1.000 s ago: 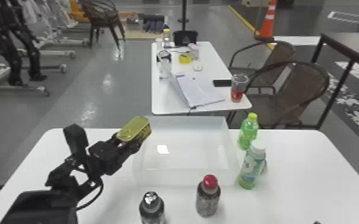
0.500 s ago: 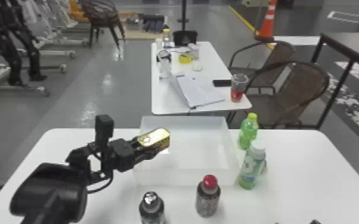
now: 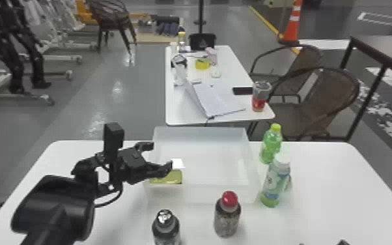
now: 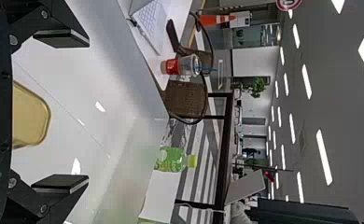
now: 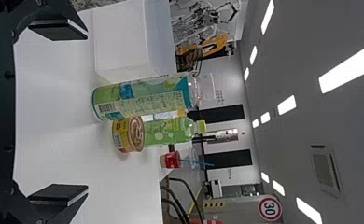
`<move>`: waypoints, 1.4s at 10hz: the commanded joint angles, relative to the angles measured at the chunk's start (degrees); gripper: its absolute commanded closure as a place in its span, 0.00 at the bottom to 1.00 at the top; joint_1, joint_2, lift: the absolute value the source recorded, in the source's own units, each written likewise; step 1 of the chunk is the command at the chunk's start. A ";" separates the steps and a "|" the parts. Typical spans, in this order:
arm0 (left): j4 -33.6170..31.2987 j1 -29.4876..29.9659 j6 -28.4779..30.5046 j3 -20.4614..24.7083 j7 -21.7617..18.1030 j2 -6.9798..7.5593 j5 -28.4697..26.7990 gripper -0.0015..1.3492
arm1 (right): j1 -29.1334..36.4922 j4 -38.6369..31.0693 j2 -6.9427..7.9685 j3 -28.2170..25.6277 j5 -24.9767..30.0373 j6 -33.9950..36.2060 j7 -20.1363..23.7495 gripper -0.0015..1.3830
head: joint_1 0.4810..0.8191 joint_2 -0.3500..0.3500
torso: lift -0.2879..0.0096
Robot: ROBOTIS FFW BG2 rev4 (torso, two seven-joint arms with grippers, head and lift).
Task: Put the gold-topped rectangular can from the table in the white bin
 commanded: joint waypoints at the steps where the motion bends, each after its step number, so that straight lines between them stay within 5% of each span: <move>1: 0.00 1.27 -2.33 1.42 0.15 -0.34 1.19 0.17 | 0.00 -0.03 0.05 -0.04 0.00 0.00 0.00 0.10 | 0.20 0.50 | 0.63; 4: -7.56 11.47 -6.29 11.97 3.32 -4.21 1.28 0.18 | 0.09 -0.12 0.05 0.04 0.00 -0.09 0.00 0.10 | 0.20 0.50 | 0.63; 8: -21.09 27.02 -12.70 24.36 12.90 -10.60 1.37 0.19 | 0.53 -0.82 0.05 -0.04 0.27 -0.09 0.00 0.10 | 0.20 0.50 | 0.63; 11: -25.66 37.31 -19.56 26.82 19.31 -10.60 4.09 0.19 | 1.76 -2.06 0.05 -0.22 0.44 -0.09 -0.17 0.10 | 0.20 0.50 | 0.63; 14: -25.75 43.63 -23.51 23.92 23.88 -10.60 6.38 0.19 | 3.52 -3.11 0.05 -0.22 0.35 -0.09 -0.97 0.10 | 0.20 0.50 | 0.63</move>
